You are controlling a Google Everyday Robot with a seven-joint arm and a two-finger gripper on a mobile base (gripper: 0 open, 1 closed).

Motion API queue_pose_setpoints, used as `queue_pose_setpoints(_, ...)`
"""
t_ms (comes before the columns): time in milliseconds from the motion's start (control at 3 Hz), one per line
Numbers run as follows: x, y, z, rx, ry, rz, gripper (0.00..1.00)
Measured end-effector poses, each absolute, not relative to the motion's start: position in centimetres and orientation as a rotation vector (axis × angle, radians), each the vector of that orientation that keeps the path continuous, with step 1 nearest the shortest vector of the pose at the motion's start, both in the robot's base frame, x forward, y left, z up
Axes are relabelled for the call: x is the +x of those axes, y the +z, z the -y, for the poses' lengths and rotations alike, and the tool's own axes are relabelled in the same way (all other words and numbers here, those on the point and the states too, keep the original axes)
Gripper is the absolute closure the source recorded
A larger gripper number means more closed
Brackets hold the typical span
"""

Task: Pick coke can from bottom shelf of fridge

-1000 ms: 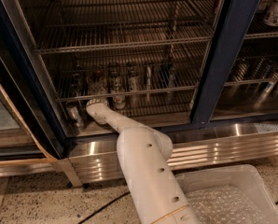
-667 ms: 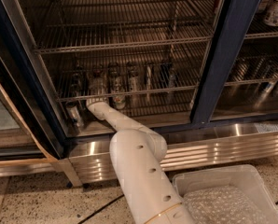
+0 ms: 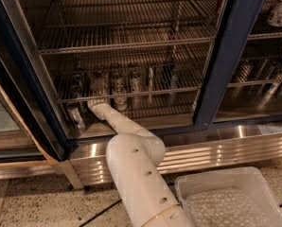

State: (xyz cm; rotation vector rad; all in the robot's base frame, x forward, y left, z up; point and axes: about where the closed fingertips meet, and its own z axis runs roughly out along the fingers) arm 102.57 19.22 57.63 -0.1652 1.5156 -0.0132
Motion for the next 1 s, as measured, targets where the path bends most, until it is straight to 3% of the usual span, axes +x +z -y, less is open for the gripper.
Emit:
queue_pose_setpoints(333, 102.57, 57.63, -19.21, -0.165, -0.013, -1.516, 0.47)
queue_pose_setpoints(667, 102.57, 57.63, -19.21, -0.165, -0.013, -1.516, 0.64)
queue_pose_setpoints(1000, 102.57, 57.63, -19.21, -0.165, -0.013, -1.516, 0.88)
